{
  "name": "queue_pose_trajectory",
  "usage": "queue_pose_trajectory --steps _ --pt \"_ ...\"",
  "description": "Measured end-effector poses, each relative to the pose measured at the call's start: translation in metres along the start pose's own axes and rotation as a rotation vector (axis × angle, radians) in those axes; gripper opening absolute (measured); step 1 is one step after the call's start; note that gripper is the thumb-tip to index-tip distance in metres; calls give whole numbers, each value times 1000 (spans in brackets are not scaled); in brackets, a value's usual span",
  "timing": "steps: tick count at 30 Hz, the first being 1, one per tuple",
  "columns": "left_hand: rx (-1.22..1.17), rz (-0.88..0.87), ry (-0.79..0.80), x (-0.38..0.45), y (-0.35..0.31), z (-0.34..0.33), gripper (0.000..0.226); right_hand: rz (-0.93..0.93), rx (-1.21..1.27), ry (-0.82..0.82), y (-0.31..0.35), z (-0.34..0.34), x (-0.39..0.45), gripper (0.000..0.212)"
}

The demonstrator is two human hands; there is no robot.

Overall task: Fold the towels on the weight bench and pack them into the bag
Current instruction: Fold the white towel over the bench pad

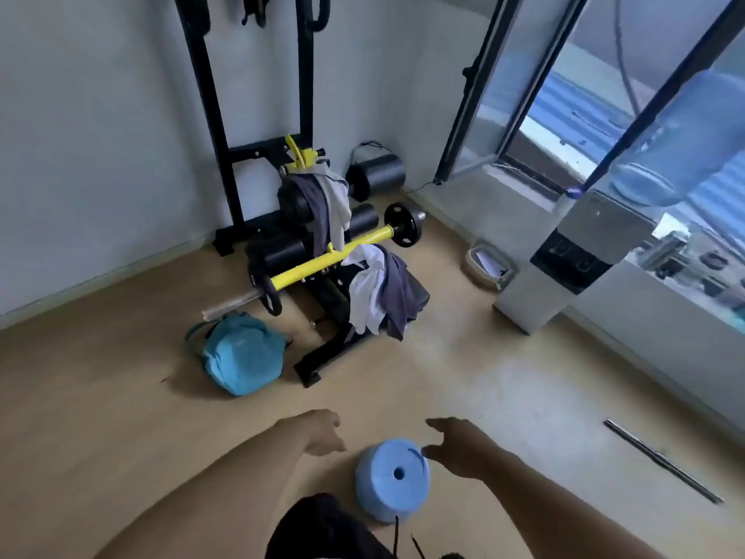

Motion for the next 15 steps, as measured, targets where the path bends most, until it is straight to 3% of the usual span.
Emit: queue_pose_trajectory --steps 6,10,15 --pt "-6 27 -74 40 -39 89 77 72 103 -15 14 95 86 73" --pt "-92 52 -153 98 -74 143 79 163 42 12 11 158 176 77" --pt "-233 100 -227 165 -127 195 69 305 -119 40 -5 232 283 51"
Point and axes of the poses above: each hand's wrist, its own x-axis towards the middle knuckle, its own z-axis out of the back of the hand, y = z × x, the point moved 3 cm from there along x, towards the middle knuckle, and after that the axes turned 6 degrees about y, right-handed, at the moved point
